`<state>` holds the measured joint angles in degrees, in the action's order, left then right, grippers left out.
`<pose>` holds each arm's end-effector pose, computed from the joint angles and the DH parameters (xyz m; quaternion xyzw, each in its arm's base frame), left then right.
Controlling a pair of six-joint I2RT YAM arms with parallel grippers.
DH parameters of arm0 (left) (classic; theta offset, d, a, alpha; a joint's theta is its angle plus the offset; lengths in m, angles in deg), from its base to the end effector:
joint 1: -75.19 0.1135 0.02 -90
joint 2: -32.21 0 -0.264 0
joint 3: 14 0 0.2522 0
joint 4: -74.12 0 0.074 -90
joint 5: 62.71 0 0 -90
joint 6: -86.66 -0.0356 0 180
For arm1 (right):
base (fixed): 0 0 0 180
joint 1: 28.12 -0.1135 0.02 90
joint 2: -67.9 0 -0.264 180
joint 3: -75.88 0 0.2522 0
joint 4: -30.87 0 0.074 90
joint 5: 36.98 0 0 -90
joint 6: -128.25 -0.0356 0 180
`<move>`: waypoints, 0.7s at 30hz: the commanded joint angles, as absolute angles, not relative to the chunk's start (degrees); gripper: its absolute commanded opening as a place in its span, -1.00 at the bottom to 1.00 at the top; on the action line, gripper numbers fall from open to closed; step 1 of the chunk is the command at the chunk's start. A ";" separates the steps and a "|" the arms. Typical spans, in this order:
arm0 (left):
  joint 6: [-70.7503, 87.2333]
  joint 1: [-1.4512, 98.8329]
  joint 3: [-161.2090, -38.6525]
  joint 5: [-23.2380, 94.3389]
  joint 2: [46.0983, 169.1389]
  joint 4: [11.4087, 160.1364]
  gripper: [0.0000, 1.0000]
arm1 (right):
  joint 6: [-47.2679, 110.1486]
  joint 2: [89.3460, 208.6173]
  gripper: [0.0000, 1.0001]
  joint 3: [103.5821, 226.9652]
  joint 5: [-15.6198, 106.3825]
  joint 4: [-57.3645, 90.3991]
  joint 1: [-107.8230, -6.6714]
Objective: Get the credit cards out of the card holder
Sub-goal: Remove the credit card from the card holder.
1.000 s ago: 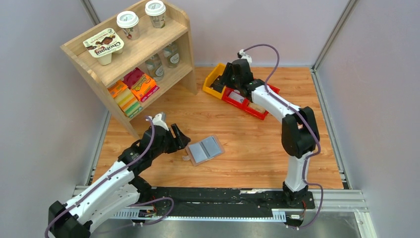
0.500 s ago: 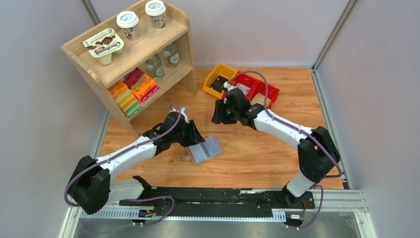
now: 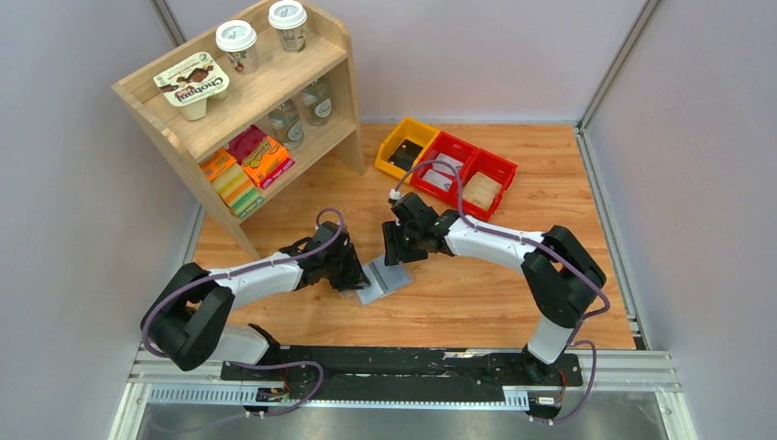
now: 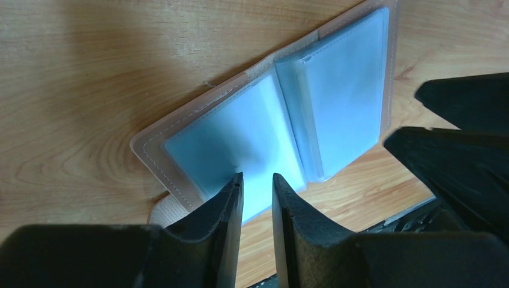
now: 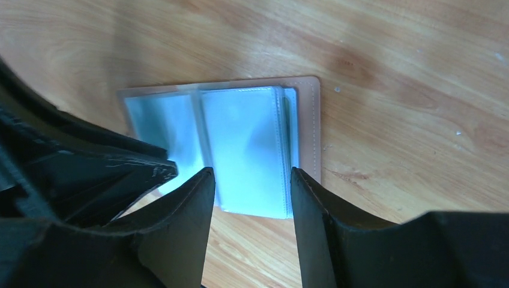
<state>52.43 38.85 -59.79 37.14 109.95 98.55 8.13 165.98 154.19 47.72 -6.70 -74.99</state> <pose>0.1884 -0.1461 0.1472 -0.1365 0.9442 -0.2645 0.1408 0.2393 0.2602 0.1974 -0.1525 0.9465 0.2096 0.1922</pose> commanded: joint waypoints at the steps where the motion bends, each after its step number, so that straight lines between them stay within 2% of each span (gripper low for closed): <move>1: 54.66 38.80 -58.79 35.64 111.92 97.81 -0.38 | 9.16 168.79 0.05 156.87 47.75 -8.55 -76.02; 6: 55.28 39.16 -58.26 36.34 113.07 97.37 -0.45 | 9.69 170.64 0.06 158.11 47.31 -9.43 -76.72; 21: 55.20 39.24 -57.56 37.05 112.81 96.31 -0.46 | 10.04 172.05 0.07 159.78 46.34 -10.66 -77.78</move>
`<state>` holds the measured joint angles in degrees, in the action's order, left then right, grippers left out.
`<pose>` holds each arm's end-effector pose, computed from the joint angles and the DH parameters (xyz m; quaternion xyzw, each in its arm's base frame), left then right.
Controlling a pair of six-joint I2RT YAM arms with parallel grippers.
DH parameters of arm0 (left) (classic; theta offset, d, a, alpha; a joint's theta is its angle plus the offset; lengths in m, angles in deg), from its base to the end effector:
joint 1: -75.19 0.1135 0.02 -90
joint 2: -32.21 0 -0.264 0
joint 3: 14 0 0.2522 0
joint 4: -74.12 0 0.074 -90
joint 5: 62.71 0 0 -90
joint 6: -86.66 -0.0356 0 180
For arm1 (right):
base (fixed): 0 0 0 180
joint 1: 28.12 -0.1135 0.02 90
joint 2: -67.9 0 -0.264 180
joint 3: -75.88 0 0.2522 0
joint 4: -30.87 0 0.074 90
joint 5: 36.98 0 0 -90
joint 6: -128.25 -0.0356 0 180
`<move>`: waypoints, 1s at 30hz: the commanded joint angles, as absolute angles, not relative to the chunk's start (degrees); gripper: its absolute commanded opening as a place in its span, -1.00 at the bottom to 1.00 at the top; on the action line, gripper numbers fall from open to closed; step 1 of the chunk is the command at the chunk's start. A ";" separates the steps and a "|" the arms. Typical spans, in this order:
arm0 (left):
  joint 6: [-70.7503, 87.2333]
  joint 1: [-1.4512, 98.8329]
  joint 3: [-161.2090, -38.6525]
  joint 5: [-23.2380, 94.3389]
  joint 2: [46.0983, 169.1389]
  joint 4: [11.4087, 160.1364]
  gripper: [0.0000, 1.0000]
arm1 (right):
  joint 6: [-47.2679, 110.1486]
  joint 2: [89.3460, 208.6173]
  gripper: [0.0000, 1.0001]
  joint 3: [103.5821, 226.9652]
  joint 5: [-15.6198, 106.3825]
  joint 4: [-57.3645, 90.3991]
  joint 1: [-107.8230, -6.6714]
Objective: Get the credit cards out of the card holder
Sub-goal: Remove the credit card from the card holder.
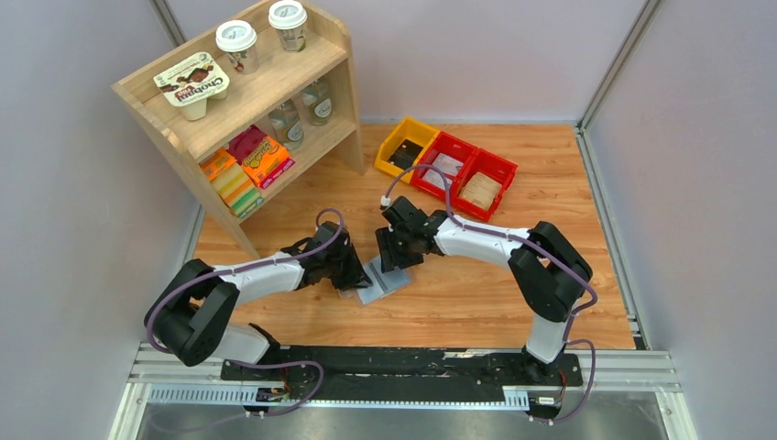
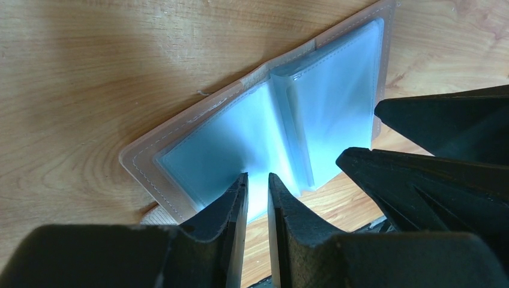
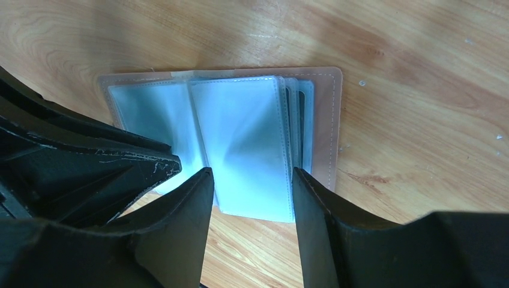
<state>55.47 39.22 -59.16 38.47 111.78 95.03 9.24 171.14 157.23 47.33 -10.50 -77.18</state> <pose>0.1920 -0.1479 0.1410 -0.1596 0.9370 -0.2813 0.1324 0.2357 0.2771 0.1787 -0.1805 0.9549 0.1830 0.1490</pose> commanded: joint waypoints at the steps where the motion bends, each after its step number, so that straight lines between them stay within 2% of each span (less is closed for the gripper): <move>1: 55.11 39.24 -57.47 37.13 112.72 96.23 -0.46 | 10.04 172.05 0.06 159.69 46.08 -10.66 -77.87; 8: 55.37 39.24 -57.29 37.40 112.63 95.70 -0.47 | 10.39 171.61 -0.21 159.78 42.48 -9.96 -77.95; 11: 55.46 39.24 -57.03 37.40 112.37 95.61 -0.47 | 10.39 170.56 -0.26 159.25 39.50 -8.47 -77.95; 14: 55.72 39.24 -56.59 36.96 111.23 95.26 -0.47 | 10.31 169.59 -0.24 158.55 36.16 -6.18 -78.04; 21: 56.60 39.33 -54.40 34.85 106.49 94.56 -0.47 | 9.95 169.50 -0.02 158.28 31.32 -3.90 -78.04; 30: 60.12 39.33 -48.16 27.73 89.62 95.70 -0.42 | 8.99 173.89 0.04 159.42 21.39 -0.73 -78.04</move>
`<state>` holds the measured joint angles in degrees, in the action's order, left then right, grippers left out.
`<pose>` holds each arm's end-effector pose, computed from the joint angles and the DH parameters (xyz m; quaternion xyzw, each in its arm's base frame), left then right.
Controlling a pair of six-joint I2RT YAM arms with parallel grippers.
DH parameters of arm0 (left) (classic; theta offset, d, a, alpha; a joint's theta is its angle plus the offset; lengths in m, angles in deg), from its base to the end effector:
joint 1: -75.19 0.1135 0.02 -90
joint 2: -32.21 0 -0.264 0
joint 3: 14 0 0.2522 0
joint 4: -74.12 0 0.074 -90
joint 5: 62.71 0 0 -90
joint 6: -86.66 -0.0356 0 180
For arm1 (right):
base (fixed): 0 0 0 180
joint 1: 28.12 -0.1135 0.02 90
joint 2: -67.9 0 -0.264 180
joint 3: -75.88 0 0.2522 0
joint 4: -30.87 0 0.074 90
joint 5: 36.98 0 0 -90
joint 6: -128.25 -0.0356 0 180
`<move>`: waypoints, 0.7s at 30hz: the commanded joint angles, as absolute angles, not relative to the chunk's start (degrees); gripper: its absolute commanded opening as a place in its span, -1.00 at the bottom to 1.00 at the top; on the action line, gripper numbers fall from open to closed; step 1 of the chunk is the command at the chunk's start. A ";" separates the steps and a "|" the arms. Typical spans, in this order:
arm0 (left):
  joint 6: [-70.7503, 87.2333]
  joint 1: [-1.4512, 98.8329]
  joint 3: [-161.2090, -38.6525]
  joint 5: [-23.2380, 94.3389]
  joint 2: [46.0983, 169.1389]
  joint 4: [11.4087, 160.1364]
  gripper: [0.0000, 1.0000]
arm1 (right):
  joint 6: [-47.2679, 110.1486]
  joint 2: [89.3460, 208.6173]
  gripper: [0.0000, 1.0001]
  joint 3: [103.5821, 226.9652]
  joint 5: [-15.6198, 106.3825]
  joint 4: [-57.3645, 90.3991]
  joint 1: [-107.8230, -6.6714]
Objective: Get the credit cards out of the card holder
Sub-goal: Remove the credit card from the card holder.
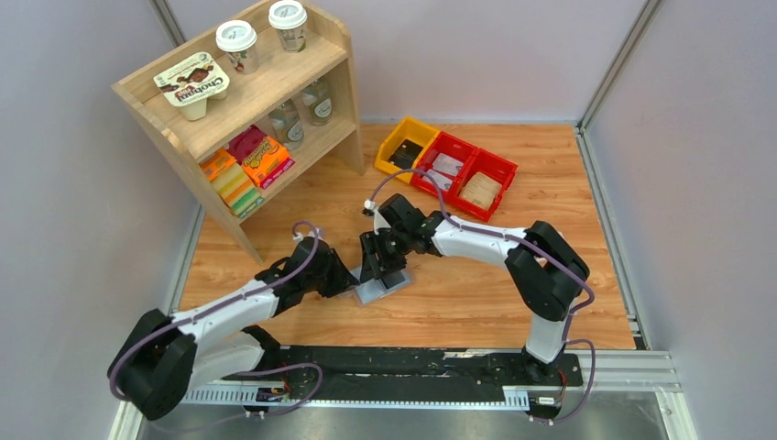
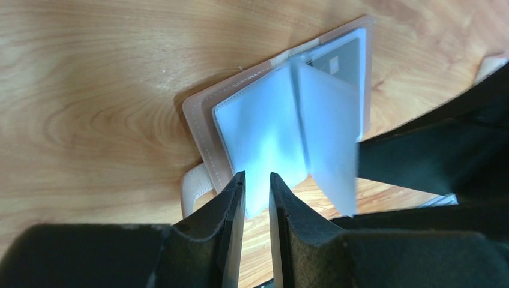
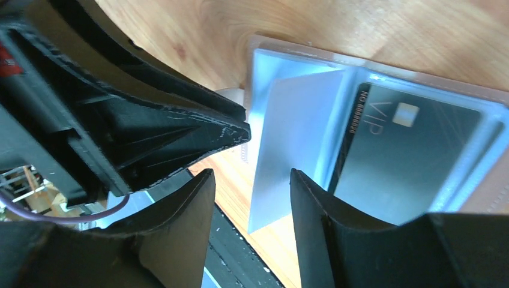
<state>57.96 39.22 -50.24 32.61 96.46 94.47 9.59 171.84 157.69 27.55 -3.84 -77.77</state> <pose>0.1605 -0.1205 0.1511 -0.1886 0.9146 -0.2951 0.2021 0.2313 0.2959 0.1859 -0.2321 0.9077 0.3396 0.0824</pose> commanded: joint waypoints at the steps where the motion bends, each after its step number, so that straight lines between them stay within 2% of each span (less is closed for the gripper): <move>1: 60.81 39.33 -47.72 27.47 86.47 96.66 -0.41 | 8.73 175.20 0.04 159.86 21.03 -0.82 -78.04; 7: 61.96 39.33 -45.60 23.69 75.03 98.51 -0.34 | 7.58 180.75 -0.03 162.23 23.22 -5.21 -77.78; 11: 61.96 39.33 -45.78 23.42 71.94 98.07 -0.28 | 7.84 180.84 -0.13 162.76 24.72 -6.18 -77.60; 16: 62.32 39.33 -47.53 25.61 75.79 94.57 -0.26 | 8.46 175.67 -0.23 162.24 29.11 -6.27 -77.43; 21: 62.84 39.33 -49.91 29.39 82.21 89.73 -0.25 | 8.81 170.13 -0.30 160.31 39.29 -8.28 -75.50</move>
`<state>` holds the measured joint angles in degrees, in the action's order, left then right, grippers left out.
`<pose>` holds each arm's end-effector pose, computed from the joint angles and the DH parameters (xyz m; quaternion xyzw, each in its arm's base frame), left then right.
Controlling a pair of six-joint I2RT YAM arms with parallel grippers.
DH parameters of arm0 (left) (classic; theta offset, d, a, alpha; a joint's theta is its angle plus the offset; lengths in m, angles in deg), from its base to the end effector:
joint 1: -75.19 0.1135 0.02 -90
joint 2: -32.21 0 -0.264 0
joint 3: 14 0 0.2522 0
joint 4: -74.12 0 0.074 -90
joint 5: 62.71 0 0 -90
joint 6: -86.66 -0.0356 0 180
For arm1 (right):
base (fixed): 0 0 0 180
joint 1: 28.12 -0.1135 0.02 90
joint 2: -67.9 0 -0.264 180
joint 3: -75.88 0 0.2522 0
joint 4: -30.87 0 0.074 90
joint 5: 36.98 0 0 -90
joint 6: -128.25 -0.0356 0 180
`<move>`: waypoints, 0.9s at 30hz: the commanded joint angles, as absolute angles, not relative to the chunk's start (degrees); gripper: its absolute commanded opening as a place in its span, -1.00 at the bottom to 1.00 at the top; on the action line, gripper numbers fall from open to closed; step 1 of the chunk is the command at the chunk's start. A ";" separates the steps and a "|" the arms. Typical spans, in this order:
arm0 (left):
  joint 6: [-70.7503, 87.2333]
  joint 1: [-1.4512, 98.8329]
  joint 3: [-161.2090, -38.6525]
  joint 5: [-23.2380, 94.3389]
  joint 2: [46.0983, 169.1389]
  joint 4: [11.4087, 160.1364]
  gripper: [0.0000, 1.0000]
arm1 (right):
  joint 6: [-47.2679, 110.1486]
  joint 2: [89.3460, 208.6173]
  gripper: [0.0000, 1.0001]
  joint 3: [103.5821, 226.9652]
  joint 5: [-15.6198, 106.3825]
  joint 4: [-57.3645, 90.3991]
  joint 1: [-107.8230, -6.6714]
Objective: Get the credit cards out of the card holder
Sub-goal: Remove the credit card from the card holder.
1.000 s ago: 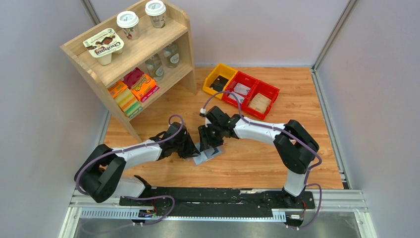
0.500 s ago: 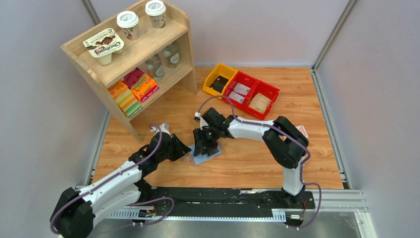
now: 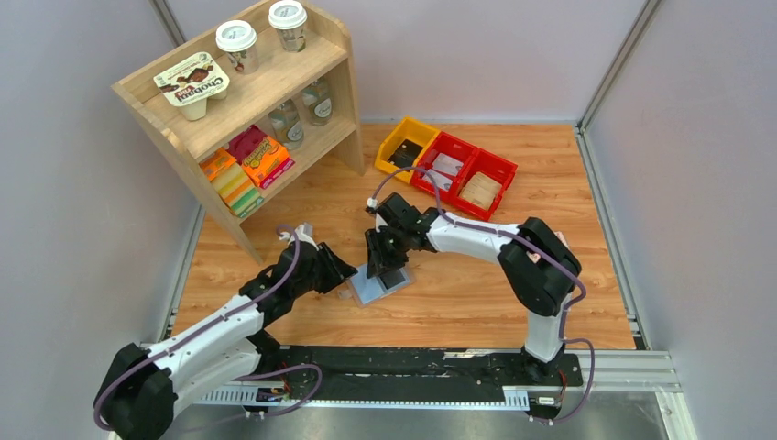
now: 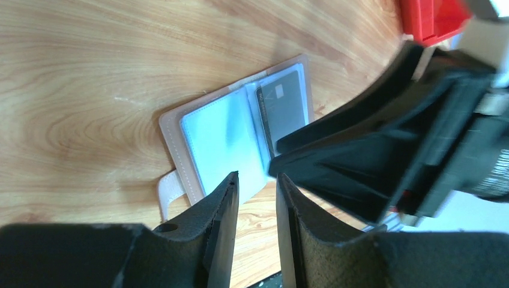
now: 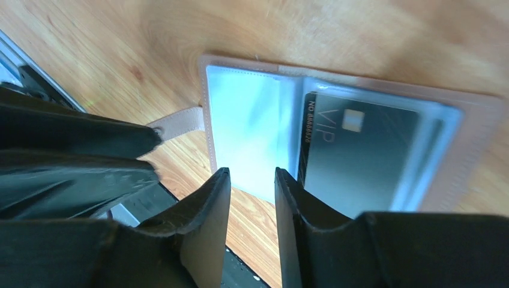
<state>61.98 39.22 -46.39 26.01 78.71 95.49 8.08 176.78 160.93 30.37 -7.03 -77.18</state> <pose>0.1398 -0.1004 0.1799 -0.2301 0.8586 -0.3478 0.2981 0.2431 0.3011 0.1673 -0.2033 0.9301 0.2994 0.0630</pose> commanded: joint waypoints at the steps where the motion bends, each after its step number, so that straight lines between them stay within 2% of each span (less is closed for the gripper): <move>1: 63.10 39.33 -50.08 30.27 84.14 88.16 -0.24 | 8.64 169.42 -0.30 159.78 40.27 -8.55 -74.80; 9: 64.95 39.33 -51.75 34.14 96.70 78.30 -0.09 | 8.37 167.04 -0.31 155.03 40.90 -7.24 -70.31; 15: 67.58 39.33 -51.76 37.21 106.11 71.10 -0.07 | 7.76 169.06 -0.51 153.98 39.49 -5.57 -70.31; 27: 69.08 39.33 -48.42 35.55 110.17 69.96 -0.08 | 6.00 173.72 -0.59 152.31 32.72 -3.19 -70.31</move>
<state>68.25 39.25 -49.45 36.06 109.16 72.89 6.97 172.48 152.95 35.44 -5.50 -70.07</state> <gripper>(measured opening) 0.465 0.210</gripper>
